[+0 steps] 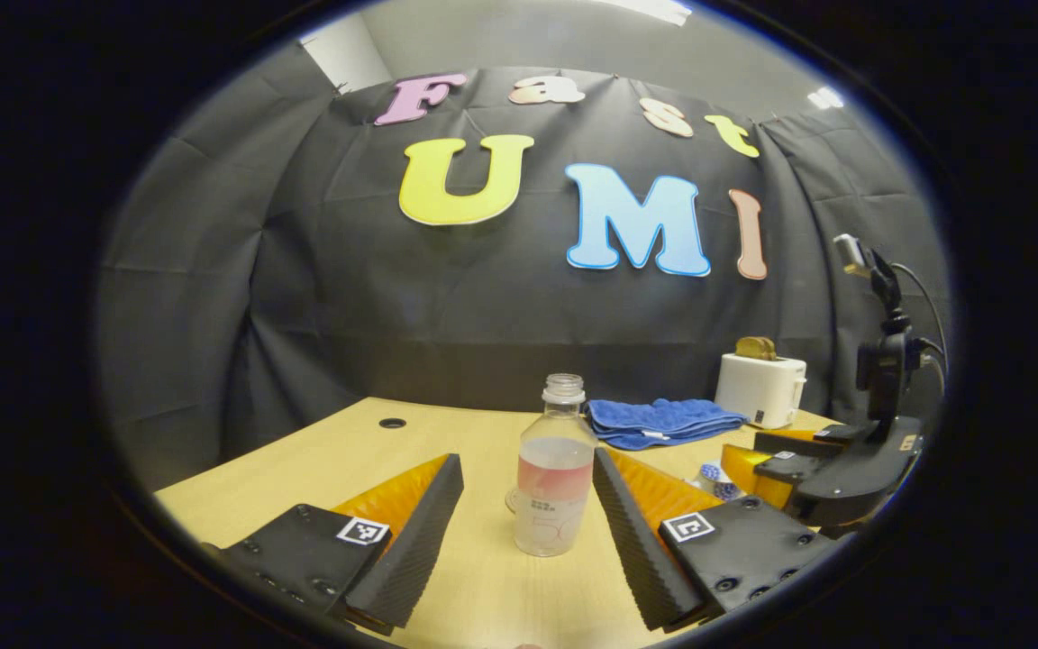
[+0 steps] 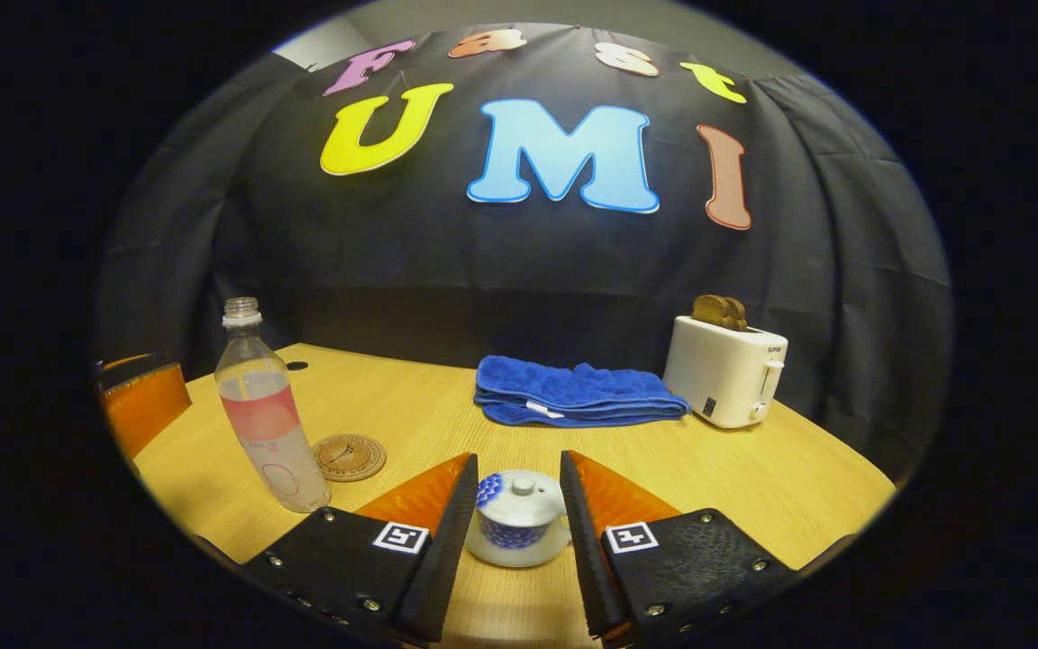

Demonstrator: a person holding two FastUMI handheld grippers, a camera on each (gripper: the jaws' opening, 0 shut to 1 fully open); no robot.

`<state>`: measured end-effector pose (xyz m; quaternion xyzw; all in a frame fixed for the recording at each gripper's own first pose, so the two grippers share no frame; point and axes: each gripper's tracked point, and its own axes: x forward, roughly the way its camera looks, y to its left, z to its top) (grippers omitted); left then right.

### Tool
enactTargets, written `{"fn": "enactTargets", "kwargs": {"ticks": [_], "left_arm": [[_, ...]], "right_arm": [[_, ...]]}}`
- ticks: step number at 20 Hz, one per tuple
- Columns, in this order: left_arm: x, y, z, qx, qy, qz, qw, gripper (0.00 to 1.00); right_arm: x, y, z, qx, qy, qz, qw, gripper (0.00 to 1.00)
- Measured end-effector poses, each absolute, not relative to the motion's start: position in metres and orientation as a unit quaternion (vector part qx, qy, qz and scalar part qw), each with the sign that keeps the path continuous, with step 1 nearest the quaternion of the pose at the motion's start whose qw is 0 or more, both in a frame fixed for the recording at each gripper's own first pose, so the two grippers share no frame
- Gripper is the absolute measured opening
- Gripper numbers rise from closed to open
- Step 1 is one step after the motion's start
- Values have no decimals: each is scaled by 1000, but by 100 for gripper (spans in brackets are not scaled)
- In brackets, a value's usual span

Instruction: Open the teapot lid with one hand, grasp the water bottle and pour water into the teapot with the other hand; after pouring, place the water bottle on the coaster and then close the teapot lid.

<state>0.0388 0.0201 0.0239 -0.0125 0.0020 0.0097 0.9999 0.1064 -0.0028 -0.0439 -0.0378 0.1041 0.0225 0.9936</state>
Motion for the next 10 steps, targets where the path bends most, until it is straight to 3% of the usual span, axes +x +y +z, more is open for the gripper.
{"fn": "enactTargets", "kwargs": {"ticks": [6, 7, 8, 10], "left_arm": [[47, 19, 17, -21, 9, 4, 1000, 100], [48, 18, 15, -21, 10, 4, 1000, 99], [49, 19, 16, -22, 11, 4, 1000, 99], [52, 20, 15, -23, 12, 4, 1000, 100]], "right_arm": [[123, -7, -56, -35, 110, 14, 993, 55], [127, -8, -57, -31, 109, 13, 993, 32], [127, -9, -54, -34, 108, 13, 993, 27], [126, -8, -55, -40, 107, 17, 993, 27]]}}
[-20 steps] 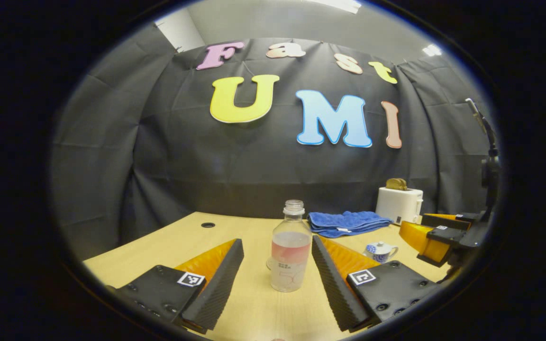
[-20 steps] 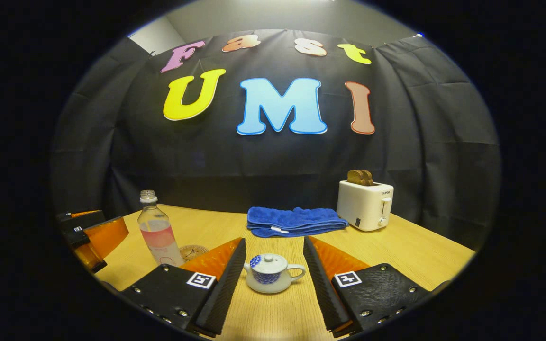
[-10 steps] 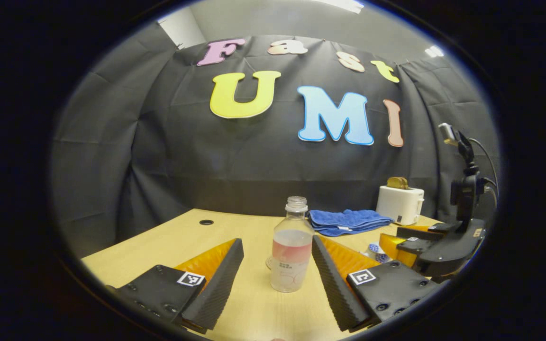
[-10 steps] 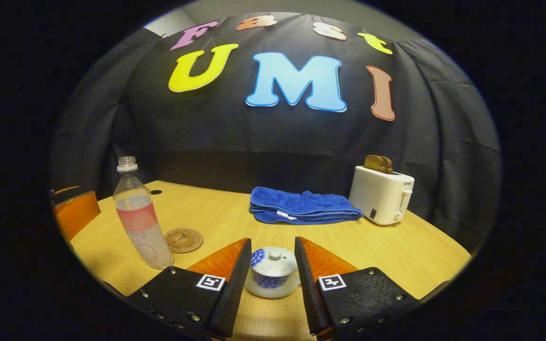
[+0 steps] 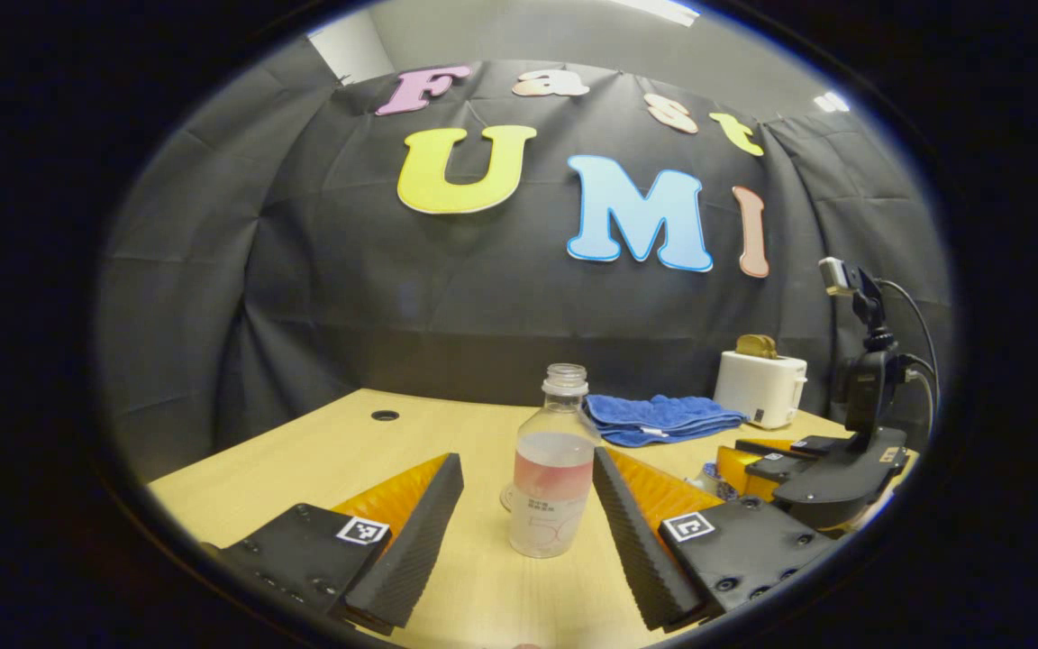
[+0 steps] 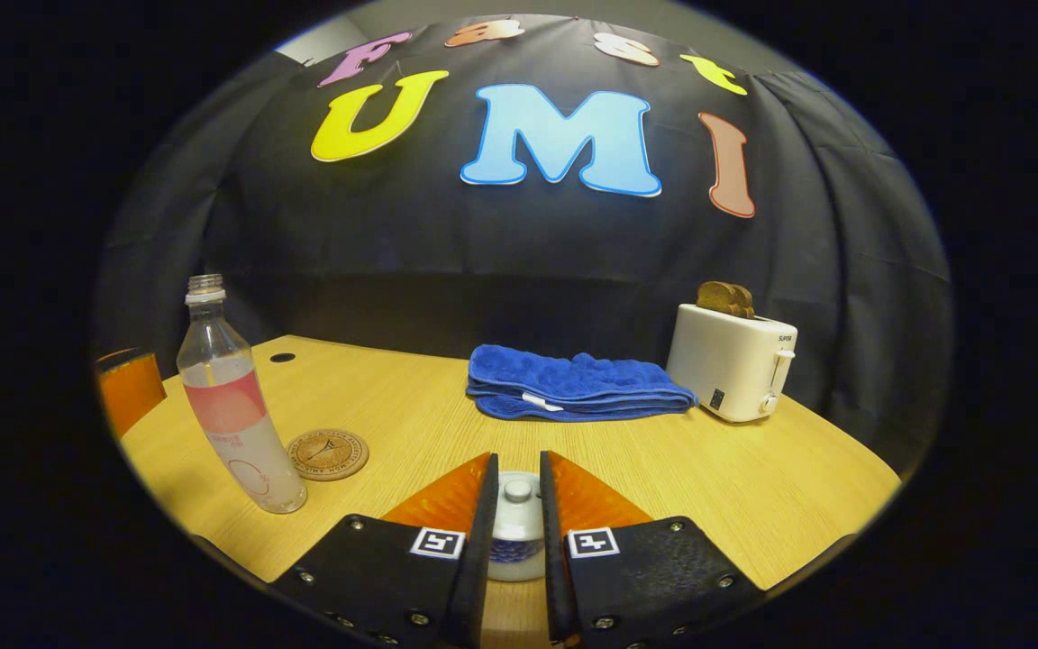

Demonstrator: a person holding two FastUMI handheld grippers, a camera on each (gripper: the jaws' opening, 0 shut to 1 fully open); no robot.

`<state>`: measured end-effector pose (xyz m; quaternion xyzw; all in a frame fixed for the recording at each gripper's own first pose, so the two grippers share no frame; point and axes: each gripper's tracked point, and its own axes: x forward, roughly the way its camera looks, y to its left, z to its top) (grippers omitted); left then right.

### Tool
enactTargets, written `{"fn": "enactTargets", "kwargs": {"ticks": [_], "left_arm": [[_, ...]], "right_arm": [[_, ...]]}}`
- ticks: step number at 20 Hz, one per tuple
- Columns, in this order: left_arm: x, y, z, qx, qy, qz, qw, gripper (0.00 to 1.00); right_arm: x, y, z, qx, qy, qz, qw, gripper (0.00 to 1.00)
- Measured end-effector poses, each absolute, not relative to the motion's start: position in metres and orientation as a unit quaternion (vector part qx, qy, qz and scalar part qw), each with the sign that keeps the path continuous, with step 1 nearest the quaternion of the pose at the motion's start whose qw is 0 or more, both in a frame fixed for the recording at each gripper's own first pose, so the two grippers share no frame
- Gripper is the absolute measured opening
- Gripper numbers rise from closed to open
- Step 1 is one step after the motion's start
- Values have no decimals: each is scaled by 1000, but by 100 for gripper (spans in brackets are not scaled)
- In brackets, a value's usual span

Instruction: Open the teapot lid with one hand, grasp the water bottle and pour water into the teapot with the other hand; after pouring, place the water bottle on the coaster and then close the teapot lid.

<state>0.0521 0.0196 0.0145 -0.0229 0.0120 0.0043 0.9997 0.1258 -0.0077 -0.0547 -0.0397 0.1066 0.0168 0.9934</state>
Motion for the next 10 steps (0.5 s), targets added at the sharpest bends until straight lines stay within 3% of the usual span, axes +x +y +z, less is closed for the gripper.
{"fn": "enactTargets", "kwargs": {"ticks": [2, 4, 10], "left_arm": [[52, 21, 14, -24, 13, 5, 1000, 100], [51, 22, 13, -24, 13, 7, 1000, 99], [51, 25, 14, -20, 14, 9, 1000, 100]], "right_arm": [[135, -6, -64, -29, 101, 19, 994, 28], [129, -7, -56, -28, 101, 17, 994, 8], [127, -6, -53, -27, 99, 20, 994, 8]]}}
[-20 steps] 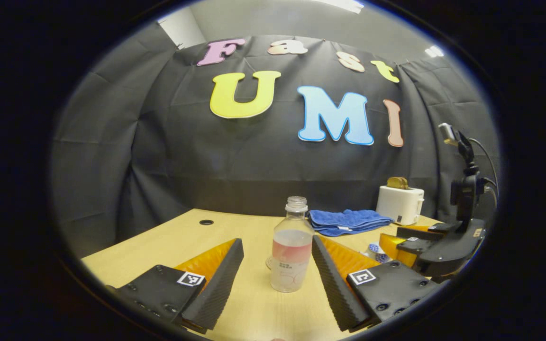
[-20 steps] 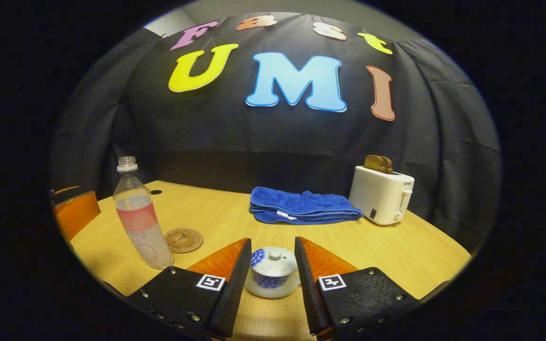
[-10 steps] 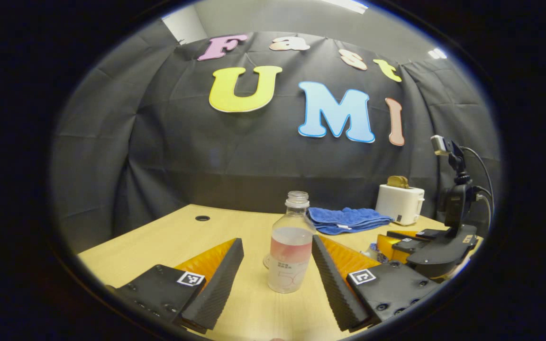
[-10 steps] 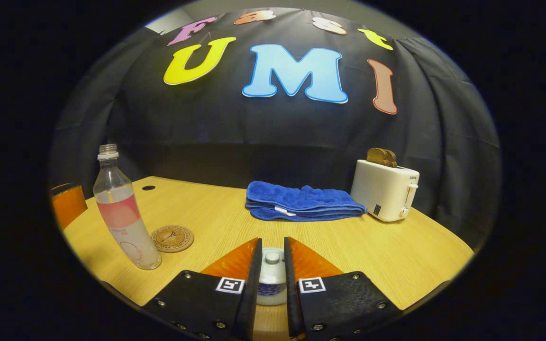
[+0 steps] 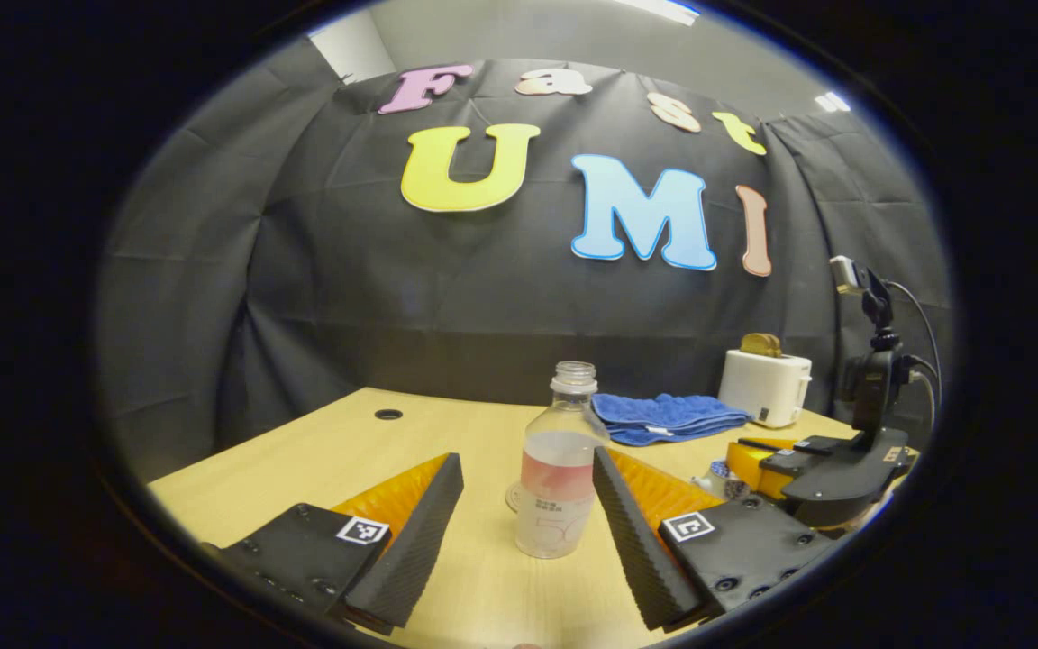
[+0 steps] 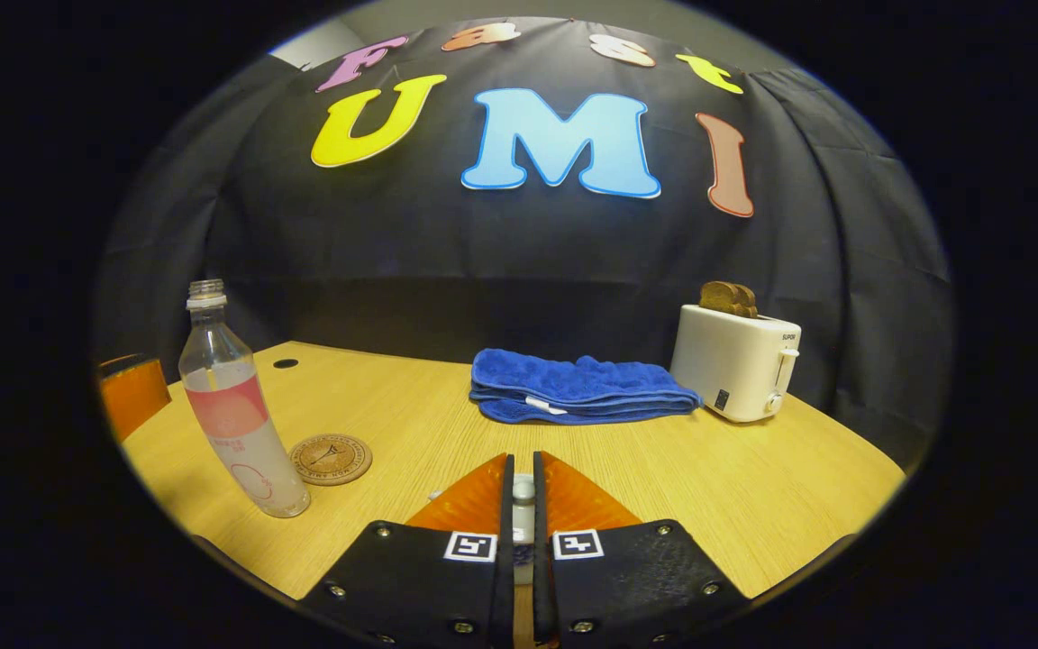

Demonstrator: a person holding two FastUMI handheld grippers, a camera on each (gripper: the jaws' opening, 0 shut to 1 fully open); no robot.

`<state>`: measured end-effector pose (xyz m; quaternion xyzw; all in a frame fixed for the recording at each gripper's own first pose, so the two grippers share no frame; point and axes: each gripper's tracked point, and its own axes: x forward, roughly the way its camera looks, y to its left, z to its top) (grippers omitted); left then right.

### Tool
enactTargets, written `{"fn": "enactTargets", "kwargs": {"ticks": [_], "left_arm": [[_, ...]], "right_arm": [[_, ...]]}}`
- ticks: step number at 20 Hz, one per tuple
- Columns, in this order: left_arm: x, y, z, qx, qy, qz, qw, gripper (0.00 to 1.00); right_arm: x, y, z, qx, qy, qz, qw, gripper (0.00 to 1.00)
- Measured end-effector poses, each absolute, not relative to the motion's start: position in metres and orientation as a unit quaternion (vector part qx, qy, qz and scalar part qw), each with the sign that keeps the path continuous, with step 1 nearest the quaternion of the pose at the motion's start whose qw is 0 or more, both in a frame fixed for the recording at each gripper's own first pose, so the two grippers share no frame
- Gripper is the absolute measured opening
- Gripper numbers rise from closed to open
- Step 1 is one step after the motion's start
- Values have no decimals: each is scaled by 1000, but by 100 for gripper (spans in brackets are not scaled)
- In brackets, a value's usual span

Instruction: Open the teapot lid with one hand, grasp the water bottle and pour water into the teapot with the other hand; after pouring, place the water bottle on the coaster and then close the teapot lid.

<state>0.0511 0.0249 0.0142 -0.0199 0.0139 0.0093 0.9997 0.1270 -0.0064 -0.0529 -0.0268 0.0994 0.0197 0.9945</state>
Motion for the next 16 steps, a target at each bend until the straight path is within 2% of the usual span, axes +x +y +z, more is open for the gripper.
{"fn": "enactTargets", "kwargs": {"ticks": [16], "left_arm": [[74, 7, -6, -19, 39, -15, 999, 100]], "right_arm": [[117, -16, -22, -10, 55, 20, 998, 8]]}}
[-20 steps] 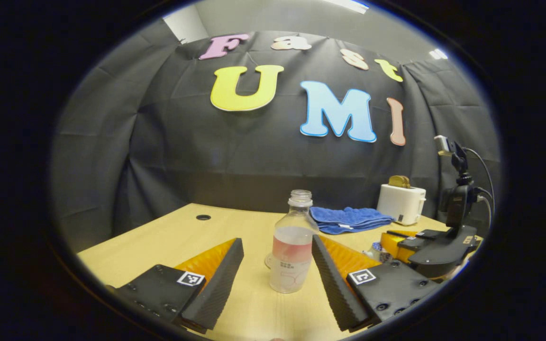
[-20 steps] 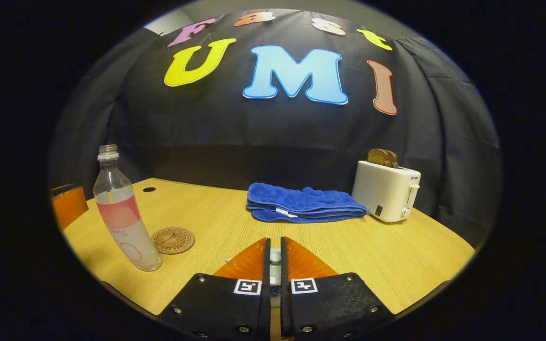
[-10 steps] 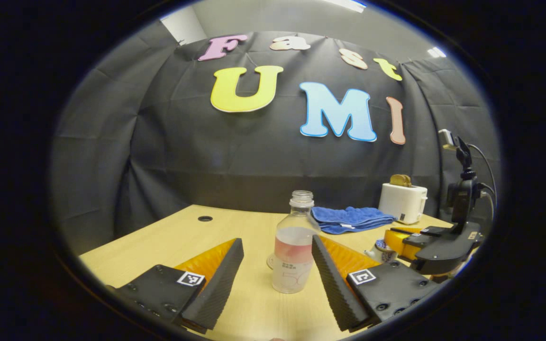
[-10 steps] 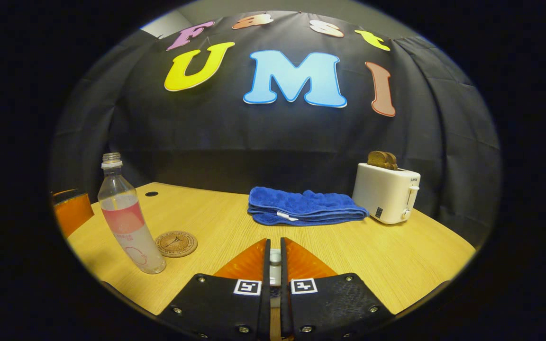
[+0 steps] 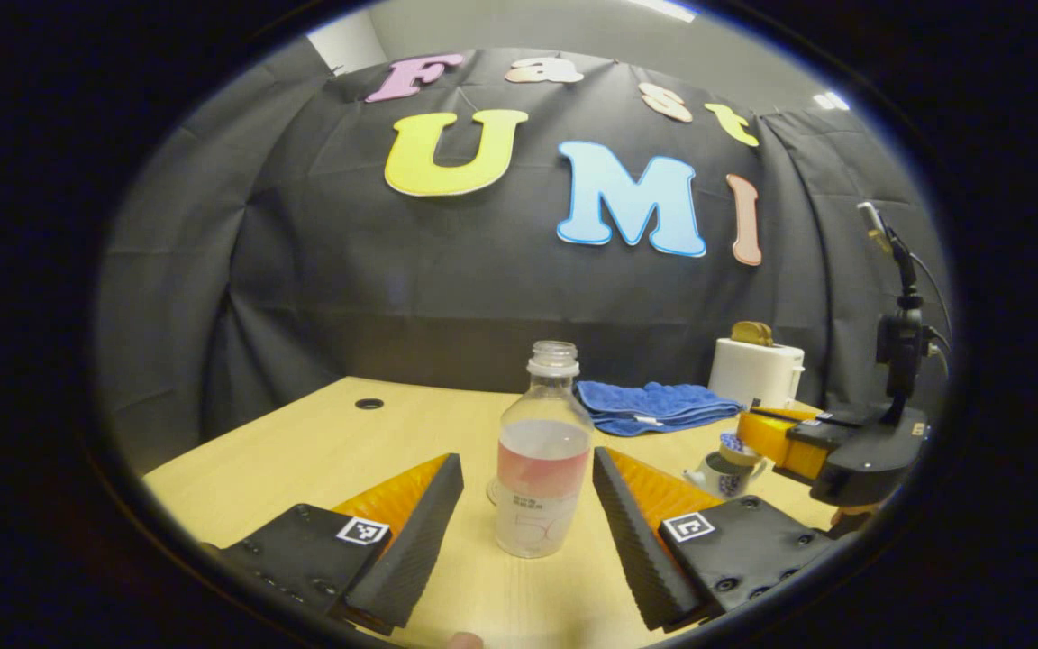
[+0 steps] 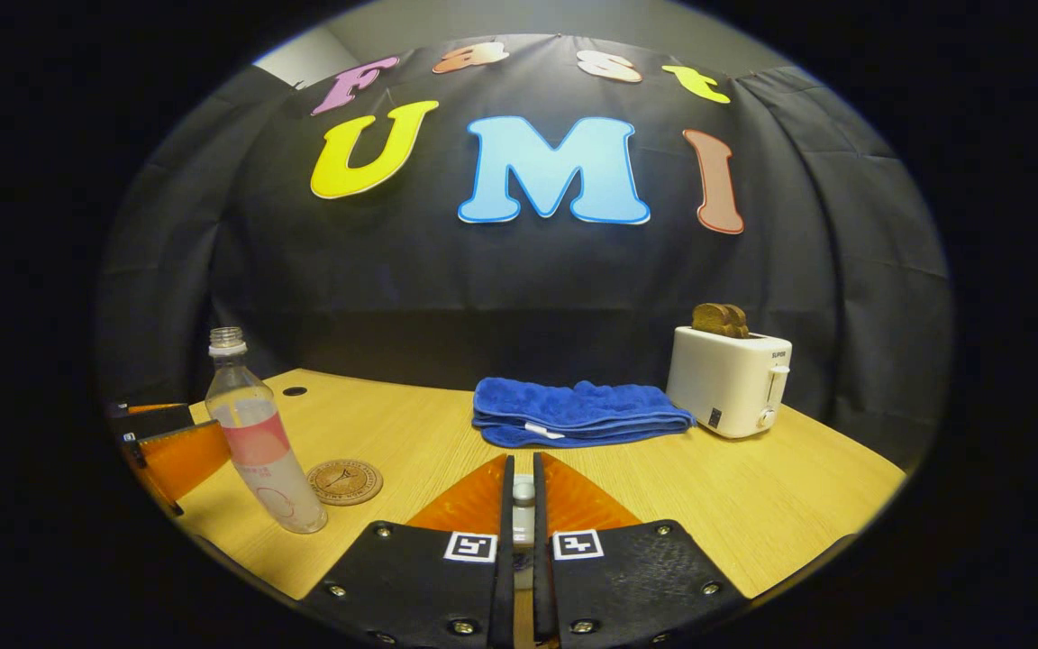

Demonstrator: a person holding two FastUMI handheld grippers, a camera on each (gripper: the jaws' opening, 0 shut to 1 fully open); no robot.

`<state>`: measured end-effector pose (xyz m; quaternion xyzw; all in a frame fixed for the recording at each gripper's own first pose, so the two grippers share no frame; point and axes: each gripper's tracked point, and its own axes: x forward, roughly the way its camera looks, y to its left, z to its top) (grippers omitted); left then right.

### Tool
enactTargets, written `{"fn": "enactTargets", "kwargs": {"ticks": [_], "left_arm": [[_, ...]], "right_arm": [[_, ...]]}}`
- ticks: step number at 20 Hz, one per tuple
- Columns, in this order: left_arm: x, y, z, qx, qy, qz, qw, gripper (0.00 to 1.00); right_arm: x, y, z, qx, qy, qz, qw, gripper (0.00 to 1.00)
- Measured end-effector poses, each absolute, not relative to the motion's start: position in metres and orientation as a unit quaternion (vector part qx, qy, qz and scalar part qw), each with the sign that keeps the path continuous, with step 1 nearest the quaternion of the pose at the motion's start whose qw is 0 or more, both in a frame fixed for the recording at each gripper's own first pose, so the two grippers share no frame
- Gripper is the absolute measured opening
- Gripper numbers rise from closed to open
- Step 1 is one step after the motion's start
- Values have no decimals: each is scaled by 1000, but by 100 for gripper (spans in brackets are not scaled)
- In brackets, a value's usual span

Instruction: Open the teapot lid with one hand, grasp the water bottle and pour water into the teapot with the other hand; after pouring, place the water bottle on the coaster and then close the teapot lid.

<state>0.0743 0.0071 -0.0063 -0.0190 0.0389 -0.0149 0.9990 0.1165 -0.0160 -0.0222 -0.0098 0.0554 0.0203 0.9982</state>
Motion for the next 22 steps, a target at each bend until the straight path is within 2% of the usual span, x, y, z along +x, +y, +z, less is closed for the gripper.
{"fn": "enactTargets", "kwargs": {"ticks": [15, 17, 20, 22], "left_arm": [[119, -7, -42, 34, 75, -10, 997, 100], [117, -4, -44, 43, 77, -3, 996, 98], [119, -5, -43, 49, 77, -6, 996, 87], [120, -7, -42, 63, 78, -9, 995, 84]], "right_arm": [[100, -71, -29, 8, 55, -12, 998, 8], [98, -74, -31, 13, 57, -13, 998, 8], [97, -77, -35, 19, 61, -13, 998, 8], [96, -78, -38, 23, 64, -12, 998, 8]]}}
